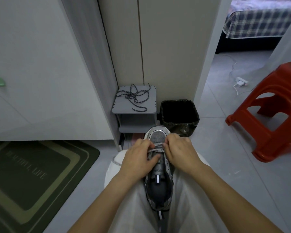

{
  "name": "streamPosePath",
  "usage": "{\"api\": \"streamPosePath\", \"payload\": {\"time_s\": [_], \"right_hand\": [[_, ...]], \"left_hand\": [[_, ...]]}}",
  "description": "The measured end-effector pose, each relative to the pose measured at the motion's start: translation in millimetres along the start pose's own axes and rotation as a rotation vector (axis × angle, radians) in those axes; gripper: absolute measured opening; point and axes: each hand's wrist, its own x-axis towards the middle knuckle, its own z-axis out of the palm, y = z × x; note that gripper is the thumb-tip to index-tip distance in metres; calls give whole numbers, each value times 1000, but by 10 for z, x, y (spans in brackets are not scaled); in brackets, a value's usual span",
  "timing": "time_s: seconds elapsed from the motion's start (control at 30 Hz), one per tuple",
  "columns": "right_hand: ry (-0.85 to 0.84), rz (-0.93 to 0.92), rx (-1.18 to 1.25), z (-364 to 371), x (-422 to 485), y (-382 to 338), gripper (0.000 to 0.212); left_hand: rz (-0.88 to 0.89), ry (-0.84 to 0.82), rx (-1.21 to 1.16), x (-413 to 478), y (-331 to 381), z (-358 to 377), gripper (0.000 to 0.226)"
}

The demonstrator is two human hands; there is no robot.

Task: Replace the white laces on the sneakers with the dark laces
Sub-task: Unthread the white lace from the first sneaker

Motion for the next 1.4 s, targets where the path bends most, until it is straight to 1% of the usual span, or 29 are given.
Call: {"api": "streamPosePath", "payload": {"time_s": [0.1,0.23,0.33,0.43,0.5,0.57,0.7,0.83,0.9,0.97,1.03,1.17,1.23,1.33,1.4], "right_hand": [[15,-41,4,-98,82,-52,18],[54,-120,-13,-175,156,-122,15],[40,-36,123,-134,111,-95,12],[-1,86,224,-73,48,19,21],[2,110,247,-15,8,64,19],[34,133,292,35,-29,70,24],[60,171,234,-47,32,35,20],[132,121,182,-297,220,-92,17],[102,138,221,-313,225,-141,17],[29,213,297,-264,177,-119,20],[-37,252,302,-170,108,-46,23],[-9,302,380,-35,34,9,19],[-13,316,332,-58,60,-7,20],[65,292,286,-273,212,-32,18],[112,277,321,-471,331,-44,18]], "left_hand": [[-37,4,-55,-13,5,31,32],[-87,2,-106,10,20,20,42],[-82,-9,-95,1,7,22,44],[-87,-9,-93,-4,-11,30,43],[-88,-7,-100,-1,-10,30,44],[-90,-8,-104,-5,-5,29,44],[-95,-18,-103,-23,13,17,43],[-83,-29,-101,-17,37,7,43],[-78,-41,-78,-20,28,3,41],[-83,-42,-77,-27,4,0,41],[-85,-34,-81,-32,-10,-1,43],[-81,-23,-89,-31,-16,19,47],[-81,-14,-89,-34,-7,26,50],[-70,29,-98,-43,8,24,51],[-19,145,-120,-52,25,25,41]]}}
